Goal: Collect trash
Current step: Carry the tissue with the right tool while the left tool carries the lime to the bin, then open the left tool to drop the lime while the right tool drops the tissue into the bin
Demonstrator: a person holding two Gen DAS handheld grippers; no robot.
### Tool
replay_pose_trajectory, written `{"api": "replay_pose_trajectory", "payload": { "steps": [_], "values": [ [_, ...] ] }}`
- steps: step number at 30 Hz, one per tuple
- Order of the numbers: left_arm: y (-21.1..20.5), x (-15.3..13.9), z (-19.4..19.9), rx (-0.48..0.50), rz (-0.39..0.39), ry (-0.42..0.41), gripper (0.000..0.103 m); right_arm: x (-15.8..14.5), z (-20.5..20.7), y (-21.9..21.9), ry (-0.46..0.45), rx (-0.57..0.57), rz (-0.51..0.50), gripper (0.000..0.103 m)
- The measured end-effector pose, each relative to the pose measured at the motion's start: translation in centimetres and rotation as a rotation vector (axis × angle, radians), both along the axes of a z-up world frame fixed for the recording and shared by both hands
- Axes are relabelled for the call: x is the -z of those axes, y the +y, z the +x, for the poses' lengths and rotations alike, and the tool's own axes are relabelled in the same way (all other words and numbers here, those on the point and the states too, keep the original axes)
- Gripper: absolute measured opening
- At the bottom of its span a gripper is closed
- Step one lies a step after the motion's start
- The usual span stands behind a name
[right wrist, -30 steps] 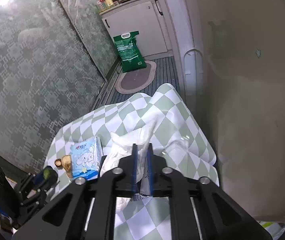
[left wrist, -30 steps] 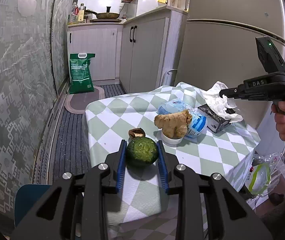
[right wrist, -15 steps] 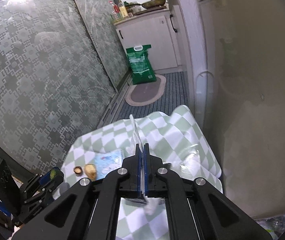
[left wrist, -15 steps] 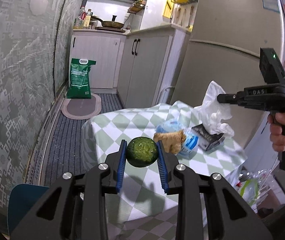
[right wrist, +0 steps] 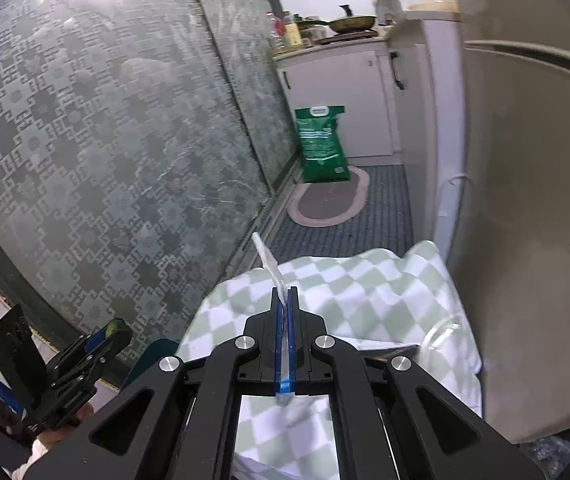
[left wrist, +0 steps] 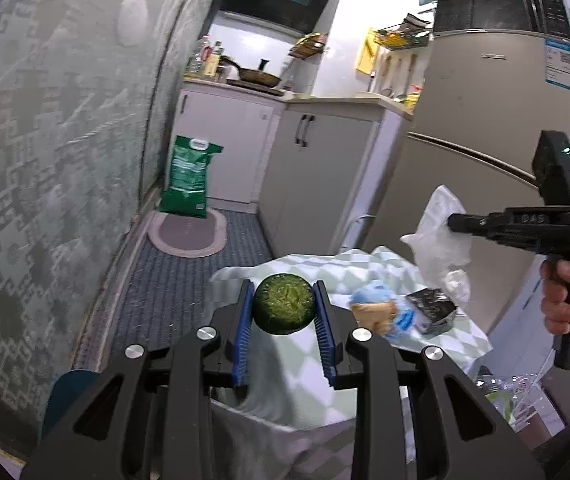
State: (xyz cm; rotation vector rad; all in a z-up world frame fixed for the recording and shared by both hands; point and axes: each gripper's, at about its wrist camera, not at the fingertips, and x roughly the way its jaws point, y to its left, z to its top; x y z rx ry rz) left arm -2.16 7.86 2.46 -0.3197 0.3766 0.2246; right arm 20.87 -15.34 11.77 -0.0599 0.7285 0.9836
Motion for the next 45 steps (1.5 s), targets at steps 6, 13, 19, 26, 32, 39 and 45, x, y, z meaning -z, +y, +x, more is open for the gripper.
{"api": "replay_pose_trajectory", "payload": {
  "steps": [6, 13, 19, 26, 32, 39, 45],
  "values": [
    [1.7, 0.6, -1.3, -0.057, 0.019, 0.061, 0.031, -1.0, -1.9, 2.8, -0.012, -0.059, 0.013, 0.002],
    [3.9, 2.5, -2.6, -0.138, 0.032, 0.179, 0.031, -2.1, -4.4, 6.2, -0.019, -0.132, 0.037, 0.002],
    [5.9, 4.7, -3.4, -0.178, 0.015, 0.300, 0.031, -2.3, -6.7, 9.1, -0.017, -0.197, 0.037, 0.002],
    [7.4, 7.4, -3.9, -0.171, -0.029, 0.441, 0.031, -1.9, -9.1, 12.3, -0.013, -0.268, 0.022, 0.002],
    [7.8, 10.3, -3.7, -0.145, -0.075, 0.582, 0.031, -0.4, -10.5, 14.6, 0.005, -0.302, -0.018, 0.002],
    [8.7, 12.8, -3.5, -0.123, -0.168, 0.693, 0.032, 2.2, -11.6, 17.0, 0.043, -0.332, -0.078, 0.002],
    [9.2, 13.8, -3.7, -0.131, -0.195, 0.739, 0.034, 5.6, -12.7, 19.2, 0.084, -0.356, -0.158, 0.002]
  ]
}}
